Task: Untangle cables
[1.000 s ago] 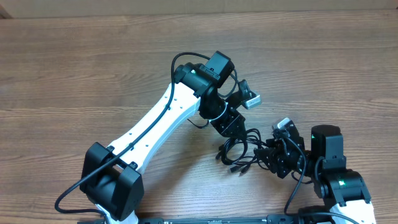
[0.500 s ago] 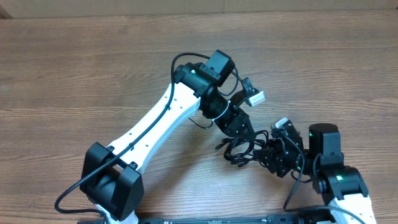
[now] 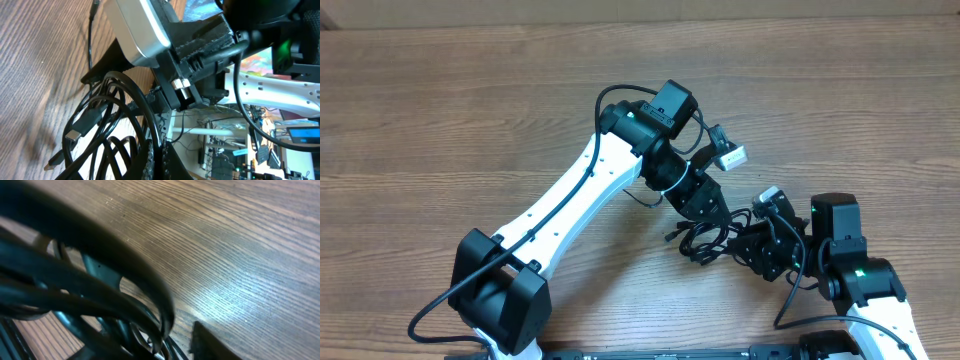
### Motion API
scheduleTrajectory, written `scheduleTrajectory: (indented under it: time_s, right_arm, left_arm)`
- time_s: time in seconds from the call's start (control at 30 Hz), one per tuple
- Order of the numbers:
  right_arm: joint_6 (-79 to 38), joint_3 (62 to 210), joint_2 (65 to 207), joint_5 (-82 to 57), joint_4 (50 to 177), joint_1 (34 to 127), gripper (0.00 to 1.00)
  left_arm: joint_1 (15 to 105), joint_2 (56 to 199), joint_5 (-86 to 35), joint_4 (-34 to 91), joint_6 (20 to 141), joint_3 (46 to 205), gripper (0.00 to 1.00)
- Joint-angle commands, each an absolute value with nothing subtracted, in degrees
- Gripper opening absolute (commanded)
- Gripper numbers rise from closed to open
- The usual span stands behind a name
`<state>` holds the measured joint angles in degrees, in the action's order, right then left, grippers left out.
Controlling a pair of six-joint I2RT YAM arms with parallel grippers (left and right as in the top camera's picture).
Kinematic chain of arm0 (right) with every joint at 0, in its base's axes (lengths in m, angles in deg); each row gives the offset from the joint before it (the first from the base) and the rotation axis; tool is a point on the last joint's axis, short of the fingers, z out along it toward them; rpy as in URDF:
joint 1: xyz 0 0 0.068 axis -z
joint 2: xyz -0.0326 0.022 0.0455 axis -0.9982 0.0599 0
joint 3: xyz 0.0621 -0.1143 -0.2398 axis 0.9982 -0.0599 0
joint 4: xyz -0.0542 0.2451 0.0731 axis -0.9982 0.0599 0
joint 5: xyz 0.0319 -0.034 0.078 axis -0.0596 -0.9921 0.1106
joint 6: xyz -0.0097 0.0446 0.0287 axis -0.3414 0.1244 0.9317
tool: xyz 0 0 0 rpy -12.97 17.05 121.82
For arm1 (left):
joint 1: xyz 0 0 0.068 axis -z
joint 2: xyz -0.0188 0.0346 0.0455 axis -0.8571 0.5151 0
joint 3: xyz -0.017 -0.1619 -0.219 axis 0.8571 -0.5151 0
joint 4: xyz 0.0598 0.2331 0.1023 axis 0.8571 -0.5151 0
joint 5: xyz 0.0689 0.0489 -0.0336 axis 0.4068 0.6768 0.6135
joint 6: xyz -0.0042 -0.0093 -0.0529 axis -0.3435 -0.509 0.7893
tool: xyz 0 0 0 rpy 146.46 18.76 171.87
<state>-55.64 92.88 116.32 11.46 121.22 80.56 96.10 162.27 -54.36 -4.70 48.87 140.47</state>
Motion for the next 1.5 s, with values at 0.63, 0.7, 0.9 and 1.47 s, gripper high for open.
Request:
scheduleTrajectory:
  time_s: [0.63, 0.7, 0.9, 1.47]
  right_arm:
    - [-54.3, 94.9, 115.9, 11.2, 120.3, 80.5, 0.04]
    - [-54.3, 94.9, 115.9, 11.2, 120.4, 80.5, 0.04]
    - [-54.3, 95.0, 115.9, 11.2, 120.4, 80.5, 0.04]
    - [-50.9, 95.3, 115.6, 6.2, 120.6, 80.5, 0.04]
  left_arm:
    - [95.3, 161.3, -29.6, -4.5, 64.2, 141.3, 0.04]
    - [95.3, 161.3, -24.6, -4.7, 68.6, 141.3, 0.04]
    - [95.3, 161.3, -14.1, -5.2, 77.1, 141.3, 0.04]
    - [95.1, 161.3, -2.2, -10.8, 84.2, 141.3, 0.04]
